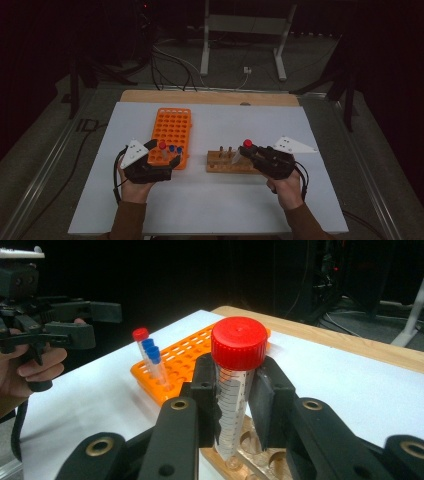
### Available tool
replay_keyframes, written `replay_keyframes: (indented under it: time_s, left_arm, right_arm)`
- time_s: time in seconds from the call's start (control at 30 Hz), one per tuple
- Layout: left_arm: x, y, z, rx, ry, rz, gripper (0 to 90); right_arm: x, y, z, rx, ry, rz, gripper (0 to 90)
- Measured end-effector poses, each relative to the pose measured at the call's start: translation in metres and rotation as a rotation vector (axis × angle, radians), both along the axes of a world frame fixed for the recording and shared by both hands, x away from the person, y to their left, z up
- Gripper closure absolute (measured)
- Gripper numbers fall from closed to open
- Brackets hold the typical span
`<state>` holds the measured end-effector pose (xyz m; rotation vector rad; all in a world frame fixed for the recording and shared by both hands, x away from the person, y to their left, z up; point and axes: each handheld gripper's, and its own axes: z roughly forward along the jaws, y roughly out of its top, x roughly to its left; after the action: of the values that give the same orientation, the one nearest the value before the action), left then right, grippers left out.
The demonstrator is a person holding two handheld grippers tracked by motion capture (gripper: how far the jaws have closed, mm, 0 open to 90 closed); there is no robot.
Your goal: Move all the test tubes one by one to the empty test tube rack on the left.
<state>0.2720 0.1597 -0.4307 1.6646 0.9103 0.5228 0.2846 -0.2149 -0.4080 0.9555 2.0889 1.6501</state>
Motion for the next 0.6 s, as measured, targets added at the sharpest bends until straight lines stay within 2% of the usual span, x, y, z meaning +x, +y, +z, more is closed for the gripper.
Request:
replay_keyframes:
  time_s: [0.2,0.37,0.6]
  left_arm:
    - [-0.004,-0.013,0.005,-0.006,-0.016,-0.047,5.4]
    - [-0.007,-0.027,0.007,0.011,-0.026,-0.088,6.9]
    - [-0.008,-0.047,0.003,0.033,-0.010,-0.147,7.9]
  right_arm:
    - [-0.002,0.006,-0.001,-0.011,0.004,0.017,74.5]
    - [-0.004,0.011,-0.003,-0.020,0.008,0.035,74.5]
    - [-0.006,0.017,-0.004,-0.029,0.012,0.049,74.5]
